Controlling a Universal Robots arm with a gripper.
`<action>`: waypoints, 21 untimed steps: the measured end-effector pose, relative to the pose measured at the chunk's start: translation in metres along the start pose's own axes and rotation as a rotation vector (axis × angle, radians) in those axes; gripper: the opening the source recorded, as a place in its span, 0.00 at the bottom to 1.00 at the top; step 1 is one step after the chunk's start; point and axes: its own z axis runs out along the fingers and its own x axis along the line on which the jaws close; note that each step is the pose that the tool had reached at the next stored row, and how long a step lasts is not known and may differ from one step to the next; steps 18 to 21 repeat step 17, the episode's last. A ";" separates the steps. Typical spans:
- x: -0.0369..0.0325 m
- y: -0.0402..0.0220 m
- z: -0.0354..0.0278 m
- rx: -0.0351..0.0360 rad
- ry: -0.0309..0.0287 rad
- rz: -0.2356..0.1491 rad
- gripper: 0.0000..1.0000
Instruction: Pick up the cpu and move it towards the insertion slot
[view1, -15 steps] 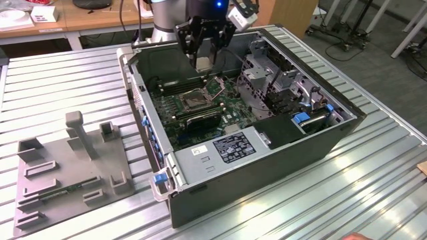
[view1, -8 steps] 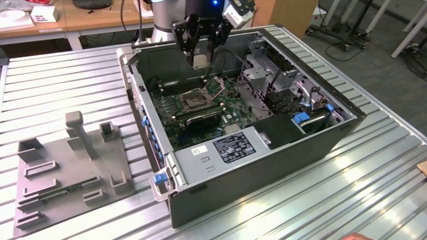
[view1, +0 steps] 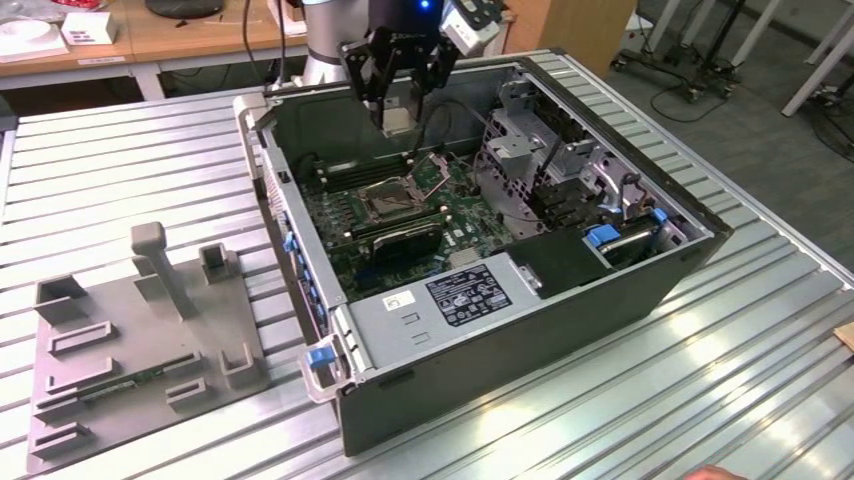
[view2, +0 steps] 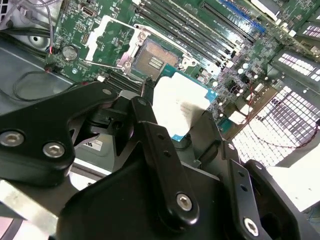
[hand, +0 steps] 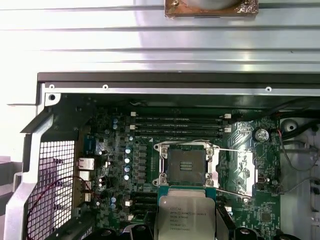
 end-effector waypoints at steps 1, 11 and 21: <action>0.0000 0.0000 0.0000 -0.0001 0.0000 0.000 0.54; -0.0002 0.0097 0.0055 0.0001 0.0000 0.000 0.54; -0.0002 0.0107 0.0058 0.0000 0.0001 0.000 0.54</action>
